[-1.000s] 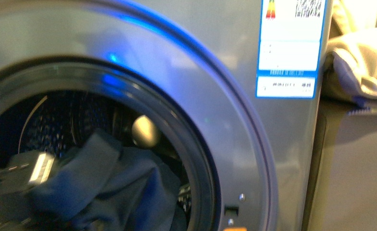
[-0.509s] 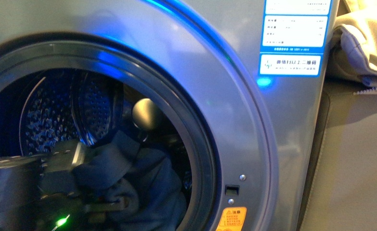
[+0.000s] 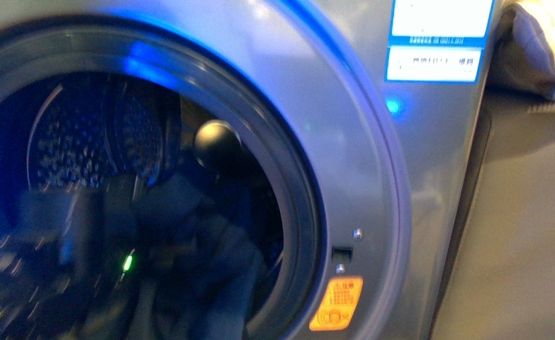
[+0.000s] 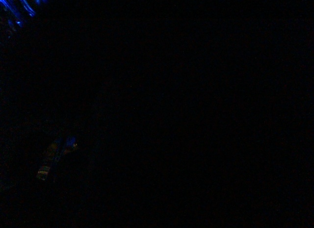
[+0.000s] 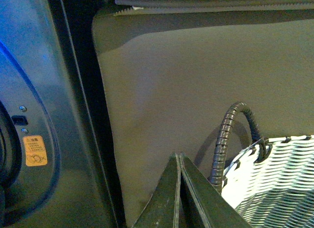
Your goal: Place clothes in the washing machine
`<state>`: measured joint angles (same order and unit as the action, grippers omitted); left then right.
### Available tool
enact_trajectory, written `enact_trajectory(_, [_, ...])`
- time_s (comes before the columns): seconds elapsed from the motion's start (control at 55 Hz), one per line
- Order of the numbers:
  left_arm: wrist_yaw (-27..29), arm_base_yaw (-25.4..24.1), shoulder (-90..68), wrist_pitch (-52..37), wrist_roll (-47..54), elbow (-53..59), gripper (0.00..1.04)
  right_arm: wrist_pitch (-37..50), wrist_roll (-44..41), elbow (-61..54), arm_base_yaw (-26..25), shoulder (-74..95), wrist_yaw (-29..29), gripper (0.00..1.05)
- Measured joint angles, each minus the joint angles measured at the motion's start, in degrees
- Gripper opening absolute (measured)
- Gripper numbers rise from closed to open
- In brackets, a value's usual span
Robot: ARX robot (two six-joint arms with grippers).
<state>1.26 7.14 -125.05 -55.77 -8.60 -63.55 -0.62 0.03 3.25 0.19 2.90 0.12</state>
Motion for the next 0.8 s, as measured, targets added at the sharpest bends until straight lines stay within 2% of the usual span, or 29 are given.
enact_trajectory(0.545, [4.28, 1.84, -7.61, 10.78, 2.64, -21.29, 0.07, 0.42, 0.0, -2.91, -0.04, -2.64, 0.0, 0.02])
enact_trajectory(0.8, [7.76, 1.2, -9.77, 15.85, 5.51, -25.81, 0.07, 0.42, -0.02, -2.91, -0.04, -2.64, -0.02, 0.02])
